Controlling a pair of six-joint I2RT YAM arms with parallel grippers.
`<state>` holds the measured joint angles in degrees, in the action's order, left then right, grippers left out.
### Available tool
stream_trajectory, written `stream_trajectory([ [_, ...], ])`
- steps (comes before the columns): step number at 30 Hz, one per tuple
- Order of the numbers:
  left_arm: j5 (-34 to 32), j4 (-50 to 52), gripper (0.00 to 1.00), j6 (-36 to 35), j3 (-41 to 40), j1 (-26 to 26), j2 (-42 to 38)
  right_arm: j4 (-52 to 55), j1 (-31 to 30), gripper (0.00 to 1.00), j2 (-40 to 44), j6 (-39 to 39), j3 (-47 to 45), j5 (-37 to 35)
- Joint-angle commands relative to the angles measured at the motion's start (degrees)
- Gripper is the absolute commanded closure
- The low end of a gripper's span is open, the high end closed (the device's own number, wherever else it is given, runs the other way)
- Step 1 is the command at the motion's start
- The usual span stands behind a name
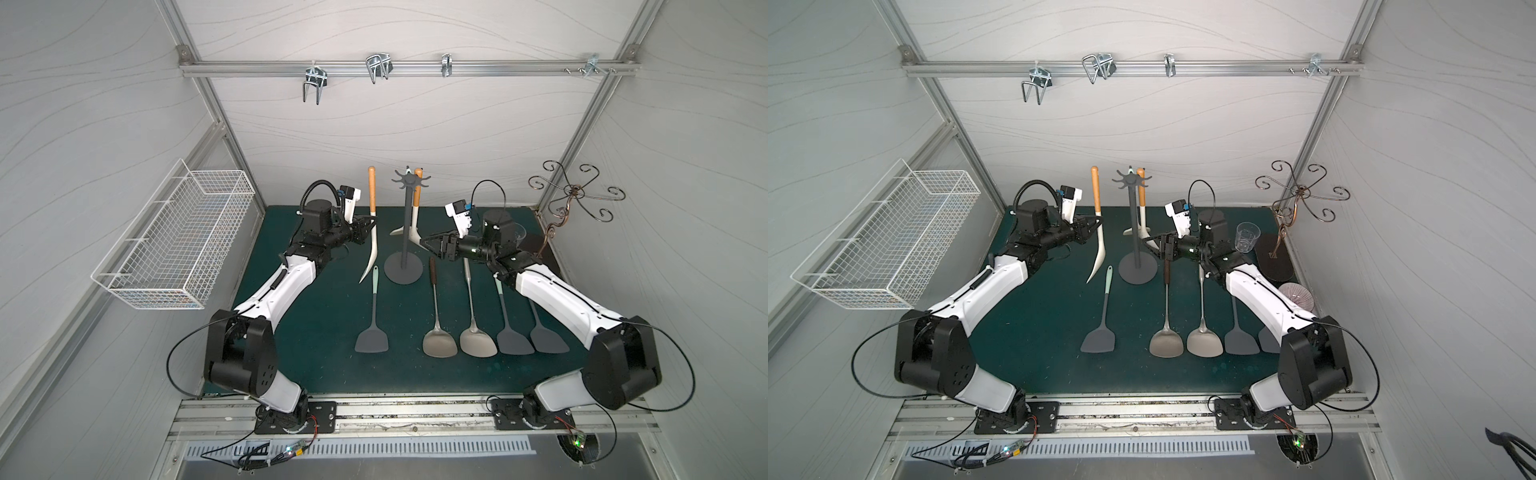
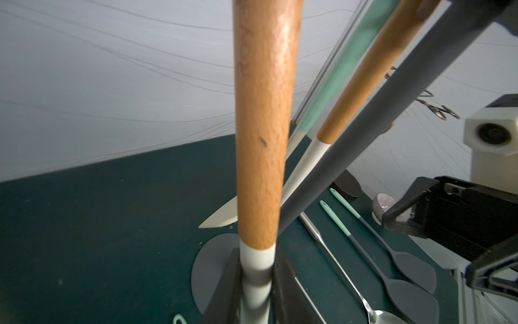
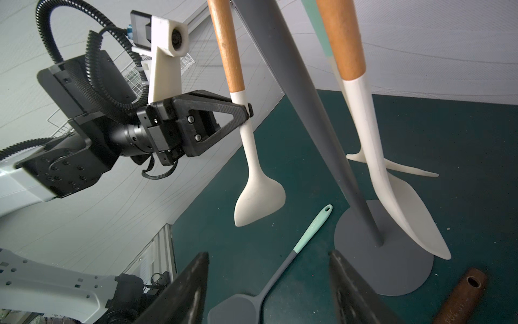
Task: Take the spatula off the kitchen utensil rack
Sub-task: Place the spatula at the center of the board.
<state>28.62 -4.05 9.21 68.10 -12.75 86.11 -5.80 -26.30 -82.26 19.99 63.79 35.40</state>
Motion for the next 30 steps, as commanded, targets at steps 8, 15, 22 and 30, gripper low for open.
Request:
stream_trajectory([
  [8,-26.69,20.62,1.0,4.39,0.23,-4.24,-9.58,6.22,-2.4,0.01,6.18,-0.7,-0.8,-0.5],
  [15,-36.6,31.45,1.0,6.28,-0.25,-5.09,-11.9,9.55,-2.7,0.01,9.84,-0.57,-3.87,-1.27],
  [22,-45.46,40.72,1.0,9.16,0.54,-6.94,-10.69,13.79,-2.7,0.01,10.8,1.02,-5.4,-4.06],
  [30,-56.56,49.97,1.0,12.32,2.4,-9.47,-6.89,12.19,-3.29,0.01,10.72,4.42,-7.91,-5.75],
])
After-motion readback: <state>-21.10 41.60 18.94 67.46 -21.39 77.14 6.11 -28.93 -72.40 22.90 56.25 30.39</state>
